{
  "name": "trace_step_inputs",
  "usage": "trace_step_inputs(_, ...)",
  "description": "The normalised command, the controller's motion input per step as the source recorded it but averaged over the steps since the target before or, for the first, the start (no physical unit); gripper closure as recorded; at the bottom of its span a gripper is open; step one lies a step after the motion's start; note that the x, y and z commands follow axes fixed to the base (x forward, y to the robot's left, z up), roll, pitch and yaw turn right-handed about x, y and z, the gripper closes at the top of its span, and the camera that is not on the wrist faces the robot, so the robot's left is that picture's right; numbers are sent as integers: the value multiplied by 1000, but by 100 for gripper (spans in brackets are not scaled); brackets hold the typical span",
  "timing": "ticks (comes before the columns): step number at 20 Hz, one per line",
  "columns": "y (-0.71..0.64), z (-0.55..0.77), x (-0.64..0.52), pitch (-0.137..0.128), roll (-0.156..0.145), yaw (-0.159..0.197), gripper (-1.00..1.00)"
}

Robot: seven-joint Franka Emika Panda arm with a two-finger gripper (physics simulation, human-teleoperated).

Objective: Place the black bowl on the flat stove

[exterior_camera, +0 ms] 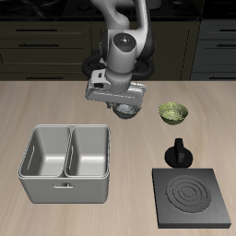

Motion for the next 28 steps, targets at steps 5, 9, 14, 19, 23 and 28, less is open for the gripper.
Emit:
trace_step_inputs(5, 2, 451, -33, -71, 1, 7, 100)
trace_step_inputs(9, -8, 372, -86, -55, -2, -3, 100)
trace_step_inputs(14, -6, 314, -91, -47, -1, 5, 100)
trace_step_inputs(19, 2, 206, -69, -33, 3, 7, 100)
trace_step_inputs(23, -12, 82, -31, -11, 5, 0, 100)
trace_step_inputs(28, -13, 68, 47, -5, 6, 30, 100)
